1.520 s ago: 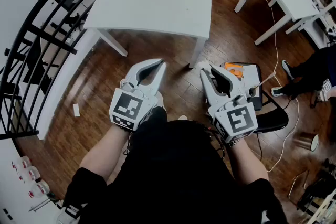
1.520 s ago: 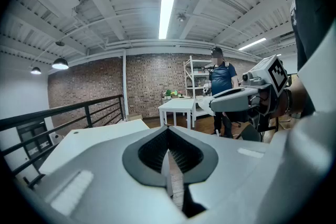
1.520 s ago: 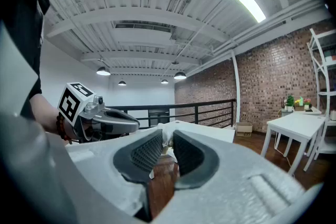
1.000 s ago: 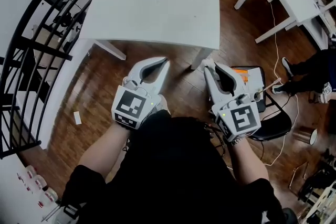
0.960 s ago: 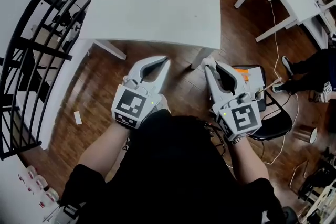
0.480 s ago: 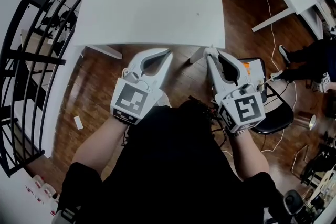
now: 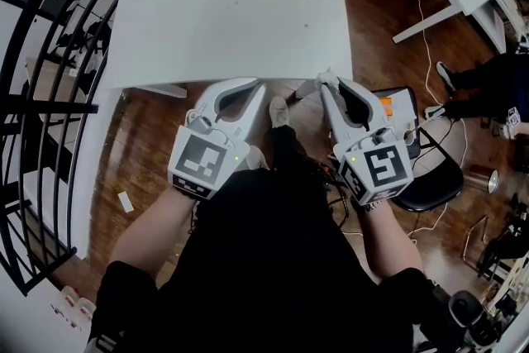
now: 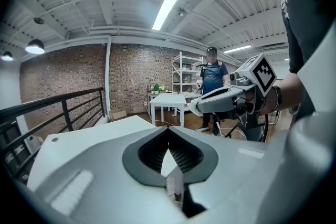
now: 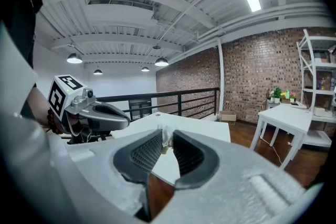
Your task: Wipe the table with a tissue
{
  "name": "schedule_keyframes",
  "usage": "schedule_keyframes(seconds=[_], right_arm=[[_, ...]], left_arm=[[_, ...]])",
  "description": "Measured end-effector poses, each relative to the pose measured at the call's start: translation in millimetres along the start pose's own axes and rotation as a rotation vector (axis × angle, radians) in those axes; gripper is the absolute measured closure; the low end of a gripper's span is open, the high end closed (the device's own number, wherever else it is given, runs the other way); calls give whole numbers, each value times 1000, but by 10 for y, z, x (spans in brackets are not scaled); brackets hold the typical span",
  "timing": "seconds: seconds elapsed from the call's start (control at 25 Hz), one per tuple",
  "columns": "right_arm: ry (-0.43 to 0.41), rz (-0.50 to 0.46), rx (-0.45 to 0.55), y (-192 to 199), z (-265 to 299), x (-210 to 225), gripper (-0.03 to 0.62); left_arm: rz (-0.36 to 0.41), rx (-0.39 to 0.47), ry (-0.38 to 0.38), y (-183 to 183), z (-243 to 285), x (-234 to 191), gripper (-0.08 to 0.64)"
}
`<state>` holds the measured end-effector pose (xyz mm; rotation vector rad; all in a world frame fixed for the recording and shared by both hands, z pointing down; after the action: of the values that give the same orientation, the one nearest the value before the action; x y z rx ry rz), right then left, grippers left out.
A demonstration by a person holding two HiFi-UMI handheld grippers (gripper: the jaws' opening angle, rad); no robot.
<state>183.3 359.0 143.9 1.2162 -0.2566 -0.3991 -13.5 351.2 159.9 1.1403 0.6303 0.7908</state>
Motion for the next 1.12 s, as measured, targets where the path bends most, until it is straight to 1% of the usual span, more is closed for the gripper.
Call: schedule_keyframes(seconds=[0.36,0.76,0.92,1.12], right_arm=[[-18,15,-75,233,490,375,538],[-45,11,-179,529,1157,757,538],[-71,3,-230,692,1401,941,538],[-102,-15,-281,850,1678,1059,538]], left_arm=[[-11,-45,-5,-4,424,-297,545],[-78,-130,-3,174,894,-645,545],[-106,-162,1,243,1155,-722,545],[-124,-191,1,310,1366,-825,545]])
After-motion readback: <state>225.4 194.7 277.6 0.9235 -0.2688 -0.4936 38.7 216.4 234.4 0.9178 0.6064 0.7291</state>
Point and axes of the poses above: the fingertips, and each gripper's own axes: z forward along the fingers, x to its right, y out of its underside, the point moved 8 cm from there along -z, backward along the fingers, and after that the axes turned 8 degrees about y, right-handed, at the moved point
